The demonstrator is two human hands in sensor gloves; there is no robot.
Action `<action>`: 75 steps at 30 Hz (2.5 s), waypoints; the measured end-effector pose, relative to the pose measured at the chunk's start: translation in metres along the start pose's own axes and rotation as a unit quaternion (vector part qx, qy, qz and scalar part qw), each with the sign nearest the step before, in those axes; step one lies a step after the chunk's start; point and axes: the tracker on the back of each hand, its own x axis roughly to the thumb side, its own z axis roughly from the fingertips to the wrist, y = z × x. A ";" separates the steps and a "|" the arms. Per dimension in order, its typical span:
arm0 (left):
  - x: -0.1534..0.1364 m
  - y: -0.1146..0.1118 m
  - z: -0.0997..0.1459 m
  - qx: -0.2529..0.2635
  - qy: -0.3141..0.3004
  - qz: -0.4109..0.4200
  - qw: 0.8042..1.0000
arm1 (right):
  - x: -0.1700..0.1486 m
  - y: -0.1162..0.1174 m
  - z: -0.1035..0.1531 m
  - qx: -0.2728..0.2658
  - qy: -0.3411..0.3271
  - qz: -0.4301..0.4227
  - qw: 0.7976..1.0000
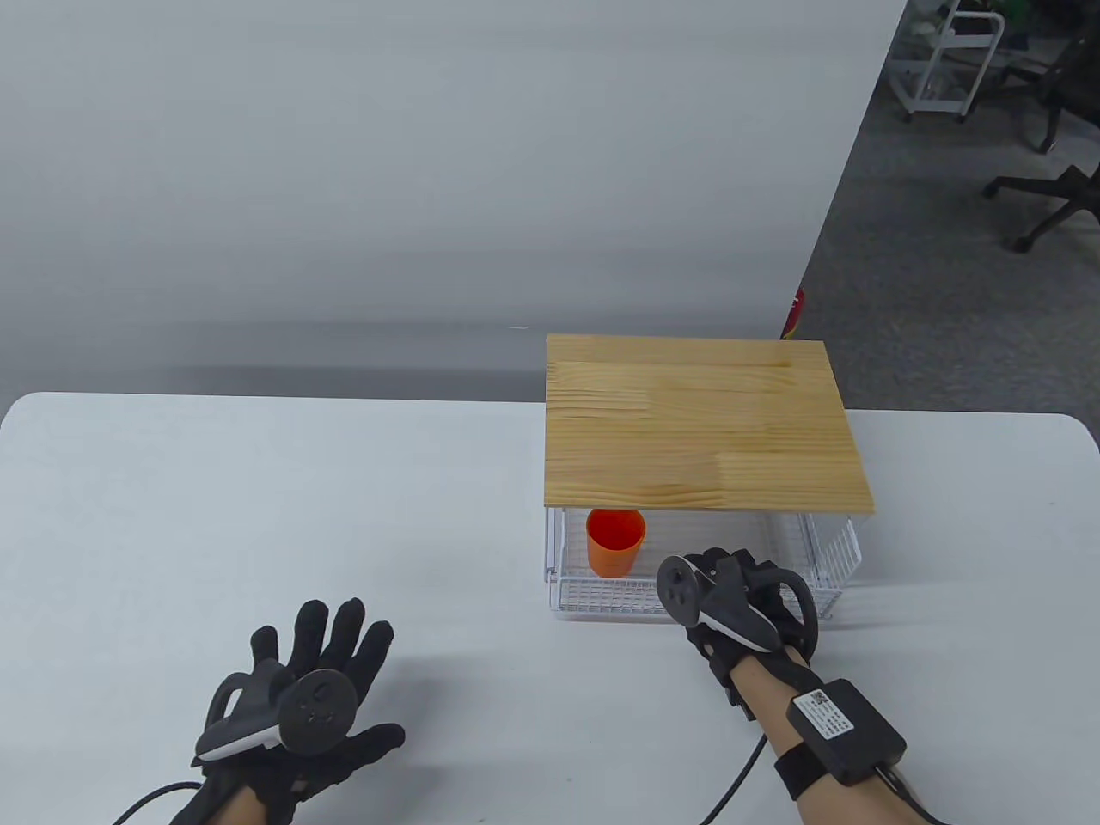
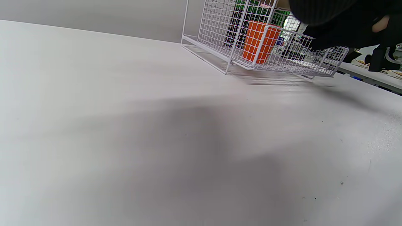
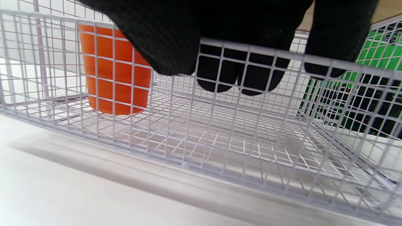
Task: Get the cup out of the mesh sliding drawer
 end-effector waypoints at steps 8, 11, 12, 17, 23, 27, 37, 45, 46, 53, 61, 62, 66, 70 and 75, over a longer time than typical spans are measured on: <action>0.000 0.000 0.000 0.000 0.000 0.000 1.000 | 0.002 0.000 0.005 0.001 -0.006 0.002 1.000; 0.000 0.000 0.000 -0.001 0.001 0.001 1.000 | 0.002 -0.001 0.007 0.002 -0.006 0.002 1.000; 0.000 0.000 0.000 -0.001 0.001 0.001 1.000 | 0.002 -0.001 0.007 0.002 -0.007 0.003 1.000; 0.000 -0.001 0.000 0.000 0.000 0.000 1.000 | 0.002 -0.002 0.009 0.003 -0.008 0.003 1.000; 0.000 -0.001 -0.001 -0.001 0.001 0.000 1.000 | 0.001 -0.001 0.013 0.006 -0.010 0.002 1.000; 0.000 -0.001 -0.001 0.000 0.001 -0.001 1.000 | 0.002 -0.001 0.017 0.002 -0.009 0.003 1.000; 0.001 -0.001 -0.001 0.000 0.001 -0.001 1.000 | 0.001 -0.001 0.023 0.004 -0.012 0.000 1.000; 0.000 -0.001 -0.001 -0.001 0.001 -0.001 1.000 | 0.001 0.000 0.025 0.006 -0.015 -0.001 1.000; 0.000 -0.001 -0.001 -0.001 0.002 -0.001 1.000 | 0.001 0.000 0.025 0.006 -0.015 -0.001 1.000; 0.001 -0.002 -0.001 -0.001 0.003 -0.002 1.000 | 0.001 0.000 0.028 0.008 -0.020 -0.001 1.000; 0.001 -0.002 -0.002 -0.001 0.003 -0.003 1.000 | 0.001 0.000 0.031 0.011 -0.022 -0.003 1.000; 0.001 -0.002 -0.002 -0.001 0.003 -0.003 1.000 | 0.001 0.000 0.032 0.011 -0.023 -0.003 1.000; 0.001 -0.002 -0.002 -0.001 0.003 -0.003 1.000 | 0.002 -0.001 0.034 0.013 -0.025 -0.002 1.000; 0.001 -0.002 -0.002 -0.001 0.003 -0.003 1.000 | 0.003 -0.001 0.035 0.015 -0.027 -0.001 1.000; 0.002 -0.002 -0.002 0.001 0.004 -0.005 1.000 | 0.003 -0.002 0.037 0.014 -0.030 0.000 0.999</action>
